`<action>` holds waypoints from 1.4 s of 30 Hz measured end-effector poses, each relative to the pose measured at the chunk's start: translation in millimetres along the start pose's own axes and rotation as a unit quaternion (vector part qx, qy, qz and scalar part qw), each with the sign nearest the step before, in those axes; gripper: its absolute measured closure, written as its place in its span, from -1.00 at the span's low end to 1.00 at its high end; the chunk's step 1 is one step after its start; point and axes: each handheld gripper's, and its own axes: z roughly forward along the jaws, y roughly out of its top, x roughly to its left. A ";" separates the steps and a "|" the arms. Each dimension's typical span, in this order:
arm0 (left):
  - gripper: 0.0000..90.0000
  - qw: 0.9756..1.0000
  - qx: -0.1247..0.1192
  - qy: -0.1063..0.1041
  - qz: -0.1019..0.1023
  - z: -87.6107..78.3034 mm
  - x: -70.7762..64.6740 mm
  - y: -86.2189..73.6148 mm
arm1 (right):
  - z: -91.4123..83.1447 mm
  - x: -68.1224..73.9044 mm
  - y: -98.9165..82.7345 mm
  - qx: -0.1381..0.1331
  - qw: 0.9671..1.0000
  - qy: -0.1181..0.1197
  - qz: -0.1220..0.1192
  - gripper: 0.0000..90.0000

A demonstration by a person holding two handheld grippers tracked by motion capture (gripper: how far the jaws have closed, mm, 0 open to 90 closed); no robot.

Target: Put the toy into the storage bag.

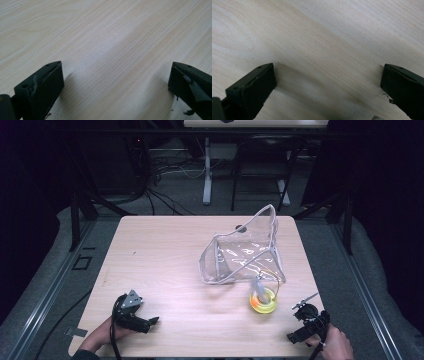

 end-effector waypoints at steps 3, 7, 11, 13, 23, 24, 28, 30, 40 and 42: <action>-1.00 1.000 0.000 0.000 0.000 0.0 0.0 0.1 | 0.0 -0.1 -0.2 -0.001 1.000 0.001 0.000 -1.00; -1.00 1.000 0.000 0.000 0.001 -0.1 0.0 -0.1 | 0.0 0.0 -0.3 -0.001 1.000 0.000 0.000 -1.00; -1.00 1.000 0.000 0.000 0.000 -0.1 -0.1 -0.3 | 0.4 0.5 0.7 -0.002 1.000 0.000 0.000 -1.00; -1.00 1.000 -0.001 -0.001 -0.002 -0.2 -0.5 -0.6 | 0.3 0.3 2.9 0.007 1.000 0.000 -0.005 -1.00; -1.00 1.000 0.000 -0.001 -0.002 -0.2 -0.3 -0.6 | -6.2 0.5 6.0 0.016 1.000 -0.012 -0.011 -1.00; -1.00 1.000 -0.001 -0.001 -0.002 -0.2 -0.3 -0.6 | -7.9 1.2 6.3 0.015 1.000 -0.010 -0.011 -1.00; -1.00 1.000 -0.001 -0.001 -0.003 -0.2 -0.4 -0.7 | -13.2 4.7 7.7 0.012 1.000 -0.005 -0.010 -1.00; -1.00 1.000 -0.001 -0.001 -0.003 -0.3 -0.5 -0.8 | -20.1 7.6 10.2 0.019 1.000 -0.002 -0.018 -1.00; -1.00 1.000 -0.001 0.001 -0.002 -0.5 -0.6 -0.9 | -47.5 15.4 18.9 0.001 0.999 -0.012 -0.032 -1.00; -1.00 1.000 -0.001 0.001 -0.002 -0.5 -0.7 -0.9 | -53.4 17.5 21.9 0.003 0.999 -0.013 -0.035 -1.00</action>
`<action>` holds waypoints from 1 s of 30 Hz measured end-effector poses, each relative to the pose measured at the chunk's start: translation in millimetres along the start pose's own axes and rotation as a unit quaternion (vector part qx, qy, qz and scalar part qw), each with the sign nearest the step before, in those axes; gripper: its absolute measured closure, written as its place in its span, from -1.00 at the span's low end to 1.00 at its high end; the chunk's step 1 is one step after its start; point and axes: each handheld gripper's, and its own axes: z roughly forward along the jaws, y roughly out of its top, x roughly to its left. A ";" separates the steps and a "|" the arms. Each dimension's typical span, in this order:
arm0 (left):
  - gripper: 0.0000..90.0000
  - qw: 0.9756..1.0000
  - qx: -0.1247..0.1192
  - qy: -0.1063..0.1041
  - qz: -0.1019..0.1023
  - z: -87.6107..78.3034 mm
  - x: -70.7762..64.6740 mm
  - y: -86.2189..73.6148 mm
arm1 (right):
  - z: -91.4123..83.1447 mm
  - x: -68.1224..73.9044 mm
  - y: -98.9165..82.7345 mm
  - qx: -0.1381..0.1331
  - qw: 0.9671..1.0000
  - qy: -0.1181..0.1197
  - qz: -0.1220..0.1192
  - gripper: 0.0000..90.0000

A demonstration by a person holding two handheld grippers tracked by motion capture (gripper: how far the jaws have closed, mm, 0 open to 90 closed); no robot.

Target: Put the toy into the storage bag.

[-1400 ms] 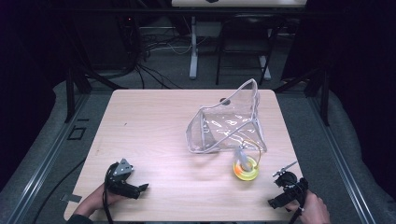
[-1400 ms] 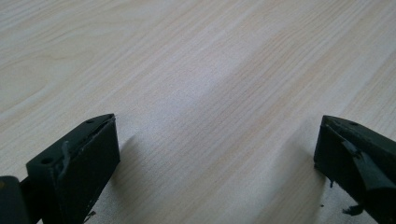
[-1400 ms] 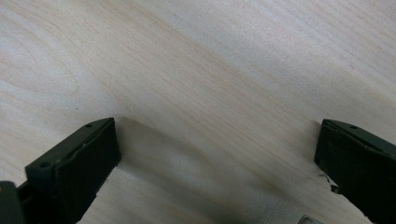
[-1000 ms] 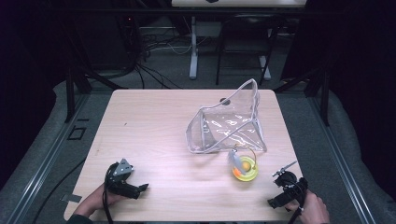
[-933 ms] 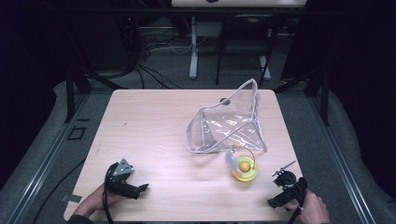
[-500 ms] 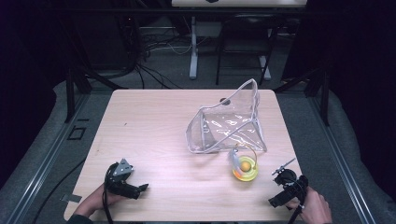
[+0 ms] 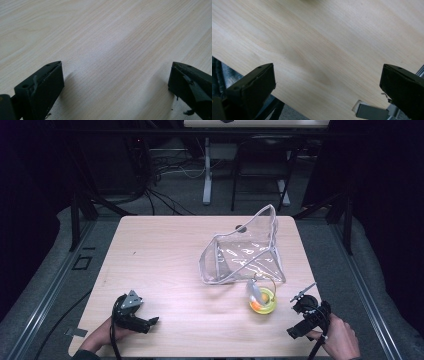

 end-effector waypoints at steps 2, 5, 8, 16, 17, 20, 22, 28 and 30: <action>-1.00 1.000 0.000 0.000 0.000 0.0 0.0 0.0 | -4.0 -0.5 2.2 0.013 1.000 0.001 -0.010 -1.00; -1.00 1.000 0.000 0.000 0.000 0.0 0.0 0.0 | -10.6 5.2 6.5 -0.004 1.000 -0.004 -0.005 -1.00; -1.00 1.000 0.000 0.000 0.000 0.0 0.0 0.0 | -18.7 7.4 12.2 -0.001 1.000 -0.007 -0.020 -1.00; -1.00 1.000 0.000 0.000 0.000 0.0 0.0 0.0 | -40.8 13.5 33.2 -0.007 0.999 -0.019 -0.035 -1.00; -1.00 1.000 0.000 0.000 0.000 0.0 0.0 0.0 | -40.8 13.5 33.2 -0.007 0.999 -0.019 -0.035 -1.00; -1.00 1.000 0.000 0.000 0.000 0.0 0.0 0.0 | -48.6 15.0 40.9 -0.004 0.999 -0.026 -0.045 -1.00; -1.00 1.000 0.000 0.000 0.000 0.0 0.0 0.0 | -52.4 17.0 45.1 -0.007 0.999 -0.027 -0.046 -1.00; -1.00 1.000 0.000 0.000 0.000 0.0 0.0 0.0 | -70.1 22.6 62.7 -0.006 0.997 -0.031 -0.066 -1.00; -1.00 1.000 0.000 0.000 0.000 0.0 0.0 -0.1 | -72.1 23.8 66.3 -0.015 0.997 -0.031 -0.065 -1.00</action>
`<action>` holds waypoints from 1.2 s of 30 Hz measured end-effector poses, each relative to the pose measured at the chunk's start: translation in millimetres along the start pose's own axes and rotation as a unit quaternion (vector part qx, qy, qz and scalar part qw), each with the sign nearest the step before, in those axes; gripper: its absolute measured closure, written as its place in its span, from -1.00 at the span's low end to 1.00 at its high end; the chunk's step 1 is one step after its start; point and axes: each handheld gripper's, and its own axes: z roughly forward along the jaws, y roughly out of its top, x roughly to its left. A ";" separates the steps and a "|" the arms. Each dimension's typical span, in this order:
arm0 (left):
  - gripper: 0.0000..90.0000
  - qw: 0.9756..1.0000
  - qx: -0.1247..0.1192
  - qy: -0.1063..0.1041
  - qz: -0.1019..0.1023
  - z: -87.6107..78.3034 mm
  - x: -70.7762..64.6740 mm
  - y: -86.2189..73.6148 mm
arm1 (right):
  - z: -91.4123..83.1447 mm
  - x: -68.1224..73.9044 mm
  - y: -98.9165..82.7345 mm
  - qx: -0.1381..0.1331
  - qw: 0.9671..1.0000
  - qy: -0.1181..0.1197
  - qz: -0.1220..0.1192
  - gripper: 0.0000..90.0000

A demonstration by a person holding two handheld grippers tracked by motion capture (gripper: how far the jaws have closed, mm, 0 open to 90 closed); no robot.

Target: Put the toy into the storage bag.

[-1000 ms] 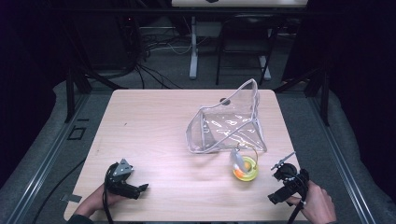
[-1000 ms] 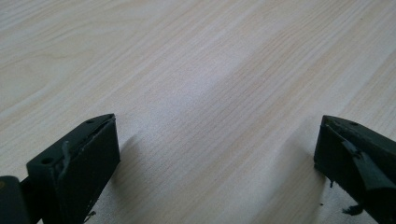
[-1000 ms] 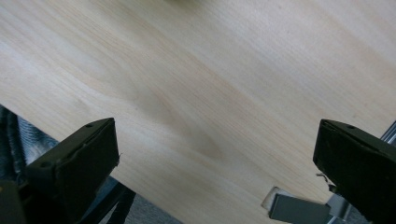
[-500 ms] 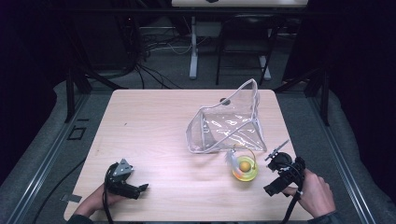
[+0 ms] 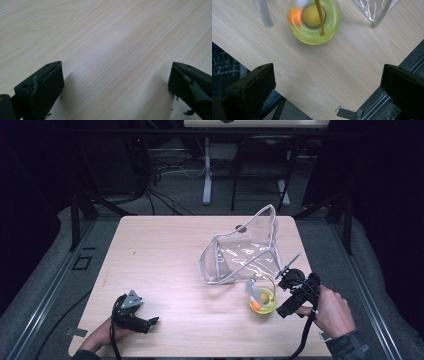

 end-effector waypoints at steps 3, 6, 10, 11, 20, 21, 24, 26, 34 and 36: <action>-1.00 1.000 0.000 0.000 0.000 0.0 0.1 0.0 | -4.0 -0.5 4.6 0.006 1.000 -0.002 -0.005 -1.00; -1.00 1.000 0.000 0.000 0.000 0.0 0.1 0.0 | -7.4 -1.7 10.6 0.004 1.000 0.000 -0.011 -1.00; -1.00 1.000 0.000 0.000 0.000 0.0 0.1 0.0 | -10.7 -3.0 17.9 0.005 1.000 -0.001 -0.014 -1.00; -1.00 1.000 0.000 0.000 0.001 0.0 0.1 0.0 | -11.6 -3.2 19.5 0.006 1.000 -0.001 -0.016 -1.00; -1.00 1.000 0.000 0.000 0.000 0.0 0.1 0.0 | -24.5 2.2 34.4 -0.009 0.999 -0.005 -0.043 -0.60; -1.00 1.000 0.000 0.000 0.000 0.0 0.0 -0.1 | -26.3 3.5 36.2 -0.010 0.999 -0.006 -0.048 -0.58; -1.00 1.000 0.000 0.000 0.001 -0.1 0.1 0.0 | -30.4 7.3 41.6 -0.009 0.998 -0.012 -0.056 -0.48; -1.00 1.000 0.000 0.000 0.000 0.0 0.0 -0.1 | -32.7 8.3 46.5 -0.006 0.998 -0.015 -0.062 -0.33; -1.00 1.000 0.000 0.000 0.000 0.0 0.1 0.0 | -35.1 13.4 58.3 0.007 0.996 -0.022 -0.090 0.10; -1.00 1.000 0.000 0.000 0.000 0.0 0.0 -0.1 | -35.7 16.0 61.8 0.014 0.995 -0.024 -0.100 0.17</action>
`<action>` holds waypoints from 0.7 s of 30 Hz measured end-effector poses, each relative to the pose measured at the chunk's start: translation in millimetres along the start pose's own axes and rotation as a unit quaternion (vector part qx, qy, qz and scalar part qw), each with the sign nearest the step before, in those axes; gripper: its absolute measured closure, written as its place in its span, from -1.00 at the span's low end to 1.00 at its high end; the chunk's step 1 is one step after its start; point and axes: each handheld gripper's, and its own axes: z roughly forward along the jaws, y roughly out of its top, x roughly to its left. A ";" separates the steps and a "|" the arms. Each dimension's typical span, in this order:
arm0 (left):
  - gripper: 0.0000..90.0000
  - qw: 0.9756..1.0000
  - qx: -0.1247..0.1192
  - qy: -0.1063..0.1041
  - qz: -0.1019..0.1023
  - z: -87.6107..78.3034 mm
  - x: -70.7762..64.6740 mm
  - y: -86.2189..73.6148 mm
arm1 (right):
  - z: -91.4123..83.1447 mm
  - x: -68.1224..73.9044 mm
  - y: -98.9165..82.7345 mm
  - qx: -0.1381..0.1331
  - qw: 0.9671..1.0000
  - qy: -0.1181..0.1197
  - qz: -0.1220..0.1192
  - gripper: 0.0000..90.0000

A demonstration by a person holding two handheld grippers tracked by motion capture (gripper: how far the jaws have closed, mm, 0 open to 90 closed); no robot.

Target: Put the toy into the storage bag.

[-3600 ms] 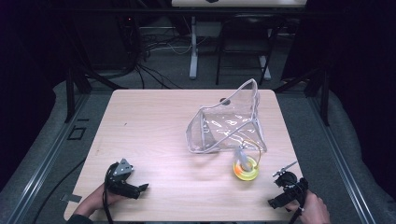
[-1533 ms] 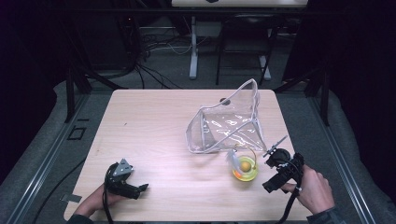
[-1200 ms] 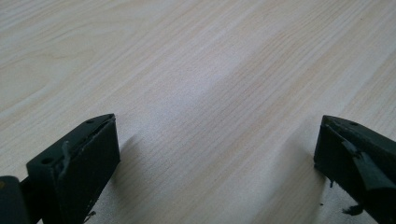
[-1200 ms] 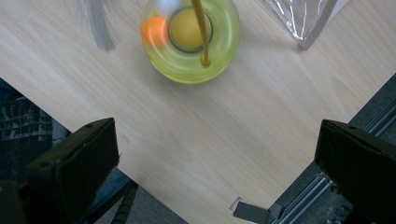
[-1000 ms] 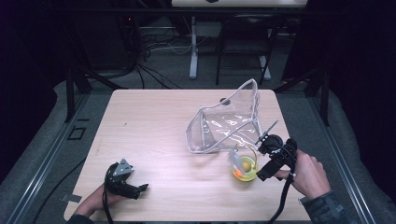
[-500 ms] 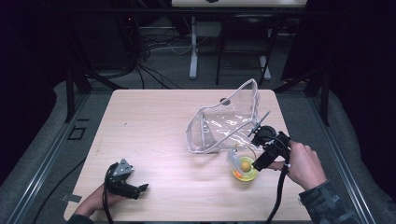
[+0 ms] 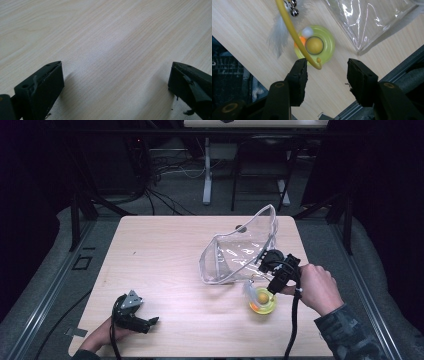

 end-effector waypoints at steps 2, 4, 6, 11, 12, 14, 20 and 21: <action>-1.00 1.000 0.000 0.000 0.000 0.0 0.0 0.0 | -1.2 1.4 4.7 0.010 1.000 -0.003 -0.010 0.21; -1.00 1.000 0.000 0.000 0.000 0.0 0.0 0.0 | -1.6 2.1 8.5 0.013 1.000 0.000 -0.015 0.29; -1.00 1.000 0.000 0.000 0.001 0.0 0.1 0.0 | -2.3 2.1 12.1 0.020 1.000 -0.002 -0.019 0.35; -1.00 1.000 0.000 -0.001 0.000 0.0 0.0 0.0 | -3.7 0.8 18.5 0.035 0.999 0.003 -0.026 0.51; -1.00 1.000 0.001 0.000 0.001 -0.1 0.2 0.0 | -4.0 0.3 19.5 0.039 0.999 0.002 -0.030 0.54; -1.00 1.000 0.001 0.000 0.001 -0.1 0.1 0.0 | -3.7 -0.2 21.7 0.046 0.998 0.003 -0.032 0.61; -1.00 1.000 0.000 0.000 0.000 0.0 0.0 0.0 | -0.8 -4.4 26.1 0.056 0.998 0.011 -0.038 0.81; -1.00 1.000 0.000 0.000 0.000 0.0 0.0 0.0 | -0.8 -4.4 26.1 0.056 0.998 0.011 -0.038 0.81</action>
